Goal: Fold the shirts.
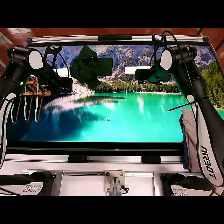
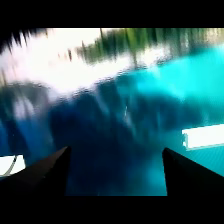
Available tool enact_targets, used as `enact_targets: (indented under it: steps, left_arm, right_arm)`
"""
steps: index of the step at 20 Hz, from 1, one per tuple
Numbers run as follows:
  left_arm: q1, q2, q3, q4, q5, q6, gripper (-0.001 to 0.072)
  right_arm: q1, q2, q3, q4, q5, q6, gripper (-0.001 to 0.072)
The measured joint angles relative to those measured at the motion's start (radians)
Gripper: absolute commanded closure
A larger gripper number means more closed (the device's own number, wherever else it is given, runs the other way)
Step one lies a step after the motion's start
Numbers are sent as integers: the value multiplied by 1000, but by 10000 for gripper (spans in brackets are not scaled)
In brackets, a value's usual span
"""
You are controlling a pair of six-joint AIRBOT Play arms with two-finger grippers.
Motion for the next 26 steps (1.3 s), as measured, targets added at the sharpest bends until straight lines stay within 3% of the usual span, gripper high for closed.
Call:
enact_targets:
  steps: [16, 19, 26]
  left_arm:
    - [0, 0, 0, 0, 3, -3, -1]
    - [-2, -9, -1, 0, 89, -36, -2]
    - [45, -101, 0, -2, 502, -126, 4]
  right_arm:
    - [0, -1, 0, -50, 112, -48, 127]
    - [0, -1, 0, -62, 118, -52, 127]
    - [0, -1, 0, -70, 109, -53, 127]
